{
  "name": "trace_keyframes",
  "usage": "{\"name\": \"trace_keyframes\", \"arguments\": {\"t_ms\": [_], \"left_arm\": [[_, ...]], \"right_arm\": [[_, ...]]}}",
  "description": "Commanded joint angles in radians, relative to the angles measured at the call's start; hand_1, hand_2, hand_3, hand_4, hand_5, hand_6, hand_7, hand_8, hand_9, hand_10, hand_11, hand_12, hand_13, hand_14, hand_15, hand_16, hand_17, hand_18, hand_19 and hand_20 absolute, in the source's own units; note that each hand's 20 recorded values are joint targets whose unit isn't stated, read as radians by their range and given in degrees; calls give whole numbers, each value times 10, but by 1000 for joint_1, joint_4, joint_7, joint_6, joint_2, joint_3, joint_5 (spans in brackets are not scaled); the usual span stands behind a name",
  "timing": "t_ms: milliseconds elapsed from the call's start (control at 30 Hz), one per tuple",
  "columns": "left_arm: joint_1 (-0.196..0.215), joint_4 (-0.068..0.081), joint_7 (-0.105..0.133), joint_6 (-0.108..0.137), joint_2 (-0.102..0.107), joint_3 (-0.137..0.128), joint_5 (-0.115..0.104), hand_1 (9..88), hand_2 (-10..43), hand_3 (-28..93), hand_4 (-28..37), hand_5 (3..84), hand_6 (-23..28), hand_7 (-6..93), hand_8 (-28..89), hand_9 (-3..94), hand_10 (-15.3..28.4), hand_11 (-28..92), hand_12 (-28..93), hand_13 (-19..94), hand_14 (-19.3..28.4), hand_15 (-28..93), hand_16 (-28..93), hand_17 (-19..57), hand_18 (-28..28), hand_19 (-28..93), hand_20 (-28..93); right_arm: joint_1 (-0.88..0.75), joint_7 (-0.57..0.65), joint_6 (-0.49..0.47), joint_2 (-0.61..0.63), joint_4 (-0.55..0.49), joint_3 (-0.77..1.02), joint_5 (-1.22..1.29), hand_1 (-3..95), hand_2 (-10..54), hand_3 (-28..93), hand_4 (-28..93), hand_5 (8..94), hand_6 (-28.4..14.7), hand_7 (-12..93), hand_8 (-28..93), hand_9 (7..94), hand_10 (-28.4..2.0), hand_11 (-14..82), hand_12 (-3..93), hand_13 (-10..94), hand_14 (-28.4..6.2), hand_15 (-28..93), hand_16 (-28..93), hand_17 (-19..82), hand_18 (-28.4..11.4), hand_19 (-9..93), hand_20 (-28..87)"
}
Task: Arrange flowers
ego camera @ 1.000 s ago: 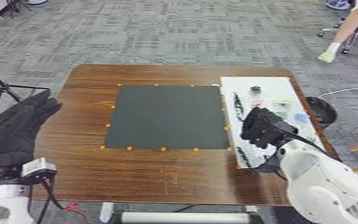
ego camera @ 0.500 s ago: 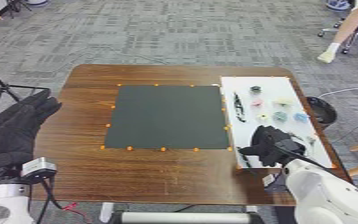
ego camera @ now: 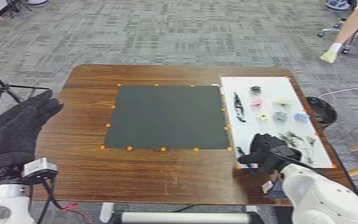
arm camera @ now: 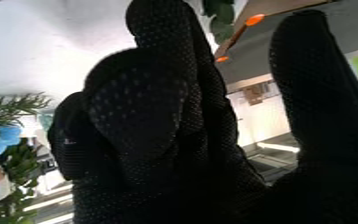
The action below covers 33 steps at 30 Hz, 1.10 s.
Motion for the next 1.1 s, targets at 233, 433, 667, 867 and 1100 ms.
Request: {"name": "trace_keyframes", "arguments": {"t_ms": [233,433,667,867,1100], "left_arm": [[16,-16,-9,-15,-13,-8,7,319,-40,668,-181,496,46,116,-64,476,151,203,117,372,194,238,1,68,132,128,207],[10,-16,-9,-18,-15,-5,9,319,-40,668,-179,496,46,115,-64,476,151,203,117,372,194,238,1,68,132,128,206],[1,-11,-15,-22,-10,-3,8,320,-40,667,-179,495,47,114,-63,477,152,204,117,372,194,238,1,68,133,128,206],[-4,-7,-16,-30,-6,-4,7,321,-39,665,-178,495,47,114,-63,476,152,203,117,372,194,238,0,68,133,129,206],[-8,-5,-19,-37,-2,-3,6,321,-38,663,-177,496,47,114,-63,476,150,204,117,371,194,238,1,68,133,129,206]], "right_arm": [[-55,17,-44,-1,-7,-23,-54,389,-95,581,-34,757,-50,244,-9,893,-128,269,256,937,-28,503,327,612,-138,931,439],[-49,20,-44,-7,0,-53,-60,460,-95,510,-14,753,-42,224,250,896,-124,285,258,937,-25,512,317,617,-132,929,439],[-45,36,-30,-15,10,-78,-55,814,-95,-280,472,755,-32,240,323,902,-116,293,298,937,-17,532,296,629,-125,924,443],[-43,48,-29,-16,12,-76,-8,843,-95,-283,511,767,-31,235,312,919,-107,259,353,937,-14,545,283,645,-114,922,424],[-31,58,-45,-20,22,-70,60,844,-95,-238,552,797,-31,200,313,934,-106,248,355,937,-16,555,263,658,-114,918,416]]}}
